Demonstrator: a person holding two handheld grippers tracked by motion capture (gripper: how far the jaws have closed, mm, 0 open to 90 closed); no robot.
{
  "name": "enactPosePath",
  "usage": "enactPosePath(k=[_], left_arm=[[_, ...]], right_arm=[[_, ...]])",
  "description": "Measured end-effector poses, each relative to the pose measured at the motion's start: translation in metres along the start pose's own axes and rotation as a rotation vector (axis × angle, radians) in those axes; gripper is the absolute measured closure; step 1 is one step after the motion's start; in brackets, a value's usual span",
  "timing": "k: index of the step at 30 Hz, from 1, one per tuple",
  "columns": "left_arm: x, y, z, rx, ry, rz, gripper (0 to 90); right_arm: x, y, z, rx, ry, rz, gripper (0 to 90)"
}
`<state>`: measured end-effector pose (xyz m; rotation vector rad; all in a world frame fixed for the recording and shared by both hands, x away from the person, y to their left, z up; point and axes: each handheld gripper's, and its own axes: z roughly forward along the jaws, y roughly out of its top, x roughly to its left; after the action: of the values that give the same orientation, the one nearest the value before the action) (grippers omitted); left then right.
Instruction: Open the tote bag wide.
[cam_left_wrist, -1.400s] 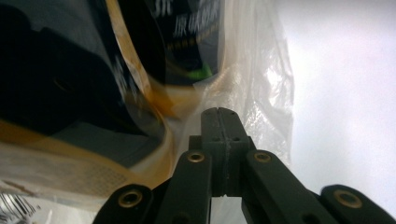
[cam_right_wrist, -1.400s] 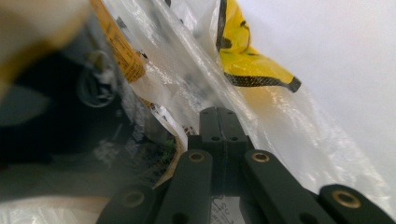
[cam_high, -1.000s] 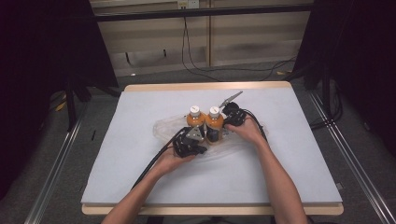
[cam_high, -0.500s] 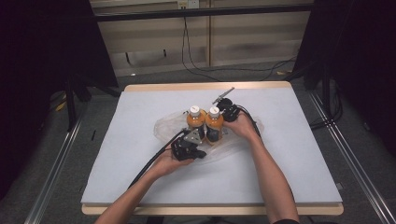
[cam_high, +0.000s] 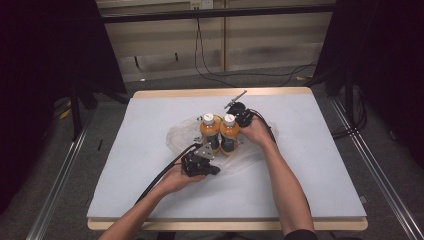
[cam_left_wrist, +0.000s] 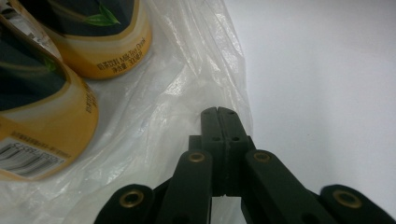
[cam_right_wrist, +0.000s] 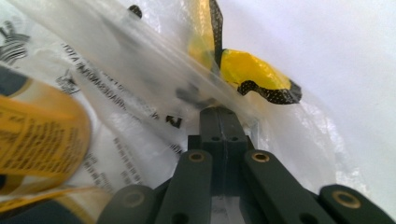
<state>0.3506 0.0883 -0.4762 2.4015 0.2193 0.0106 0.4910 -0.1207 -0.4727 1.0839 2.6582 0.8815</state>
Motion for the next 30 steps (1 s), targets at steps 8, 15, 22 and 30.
enactPosePath(k=[8,15,22,30], left_arm=[[-0.008,0.000,-0.002,0.021,-0.008,0.018,90.0],[-0.008,-0.001,-0.004,0.028,-0.040,0.015,90.0],[-0.016,-0.004,-0.006,0.025,-0.039,0.037,90.0],[-0.020,-0.007,-0.009,0.024,-0.060,0.034,90.0]], right_arm=[[-0.009,0.012,0.007,0.014,-0.008,0.009,90.0],[-0.012,0.016,0.009,0.014,-0.016,0.022,90.0],[-0.014,0.018,0.011,0.008,-0.040,0.047,90.0],[-0.012,0.027,0.015,0.027,-0.128,0.063,90.0]])
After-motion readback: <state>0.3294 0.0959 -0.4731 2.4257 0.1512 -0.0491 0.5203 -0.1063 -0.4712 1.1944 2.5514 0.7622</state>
